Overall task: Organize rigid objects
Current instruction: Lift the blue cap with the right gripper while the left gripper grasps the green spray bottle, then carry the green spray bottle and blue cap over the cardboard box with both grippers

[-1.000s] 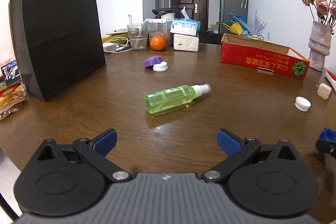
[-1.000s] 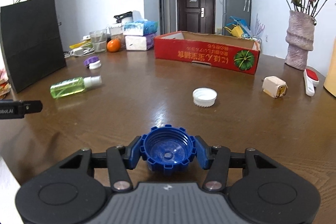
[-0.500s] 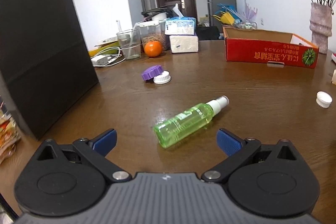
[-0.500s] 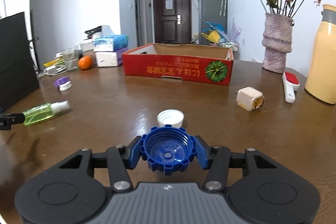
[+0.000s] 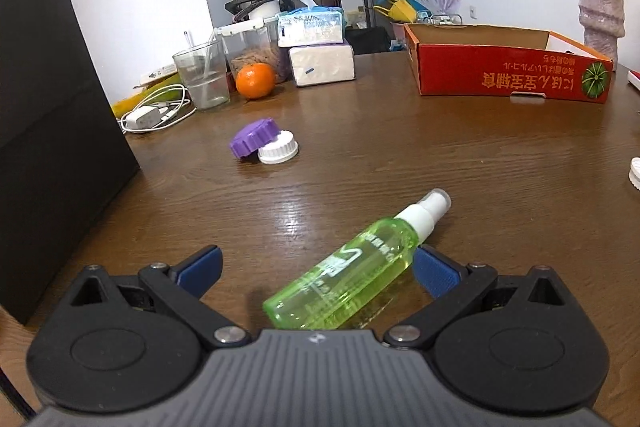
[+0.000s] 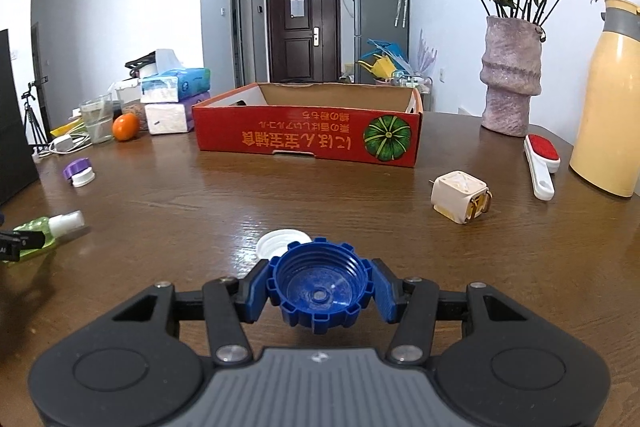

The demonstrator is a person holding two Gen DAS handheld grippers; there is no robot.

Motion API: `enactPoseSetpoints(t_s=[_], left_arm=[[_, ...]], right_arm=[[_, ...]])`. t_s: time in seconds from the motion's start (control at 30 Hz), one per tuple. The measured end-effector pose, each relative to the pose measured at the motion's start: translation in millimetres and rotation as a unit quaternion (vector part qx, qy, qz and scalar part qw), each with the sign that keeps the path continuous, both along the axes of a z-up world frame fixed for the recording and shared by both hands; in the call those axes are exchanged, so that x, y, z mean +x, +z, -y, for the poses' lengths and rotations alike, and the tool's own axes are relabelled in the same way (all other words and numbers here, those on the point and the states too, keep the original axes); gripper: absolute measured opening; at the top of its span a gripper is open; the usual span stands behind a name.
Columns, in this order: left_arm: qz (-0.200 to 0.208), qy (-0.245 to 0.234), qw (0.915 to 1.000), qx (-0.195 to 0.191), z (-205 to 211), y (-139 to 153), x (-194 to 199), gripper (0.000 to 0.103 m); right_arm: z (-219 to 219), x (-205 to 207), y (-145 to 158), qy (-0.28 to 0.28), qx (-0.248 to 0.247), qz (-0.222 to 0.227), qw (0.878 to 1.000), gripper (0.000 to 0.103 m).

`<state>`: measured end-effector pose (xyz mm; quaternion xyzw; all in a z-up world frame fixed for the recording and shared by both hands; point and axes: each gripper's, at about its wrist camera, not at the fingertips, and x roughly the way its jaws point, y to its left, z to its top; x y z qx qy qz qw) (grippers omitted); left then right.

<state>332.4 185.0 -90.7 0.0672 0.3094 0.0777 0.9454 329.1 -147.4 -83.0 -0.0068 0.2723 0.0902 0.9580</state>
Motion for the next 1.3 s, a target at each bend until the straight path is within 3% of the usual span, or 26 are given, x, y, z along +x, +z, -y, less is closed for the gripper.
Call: enactPoseSetpoints(t_s=[0.2, 0.3, 0.37, 0.83, 1.3], left_arm=[[-0.012, 0.004, 0.9998, -0.015, -2, -5, 13, 0.103], [-0.020, -0.001, 0.9996, -0.018, 0, -8, 14, 0.098], [-0.017, -0.005, 0.9996, -0.021, 0, -7, 13, 0.086], [-0.011, -0.025, 0.9983, -0.051, 10, -5, 4, 0.032], [-0.012, 0.010, 0.9964, -0.083, 16, -4, -4, 0.032]], right_arm=[[0, 6, -5, -0.006, 0.004, -0.002, 1.000, 0.052], [1, 7, -5, -0.006, 0.008, -0.004, 1.000, 0.052], [2, 7, -5, -0.005, 0.011, -0.005, 1.000, 0.052], [5, 5, -5, -0.004, 0.025, -0.003, 1.000, 0.052], [5, 4, -5, 0.002, 0.030, -0.003, 1.000, 0.052]])
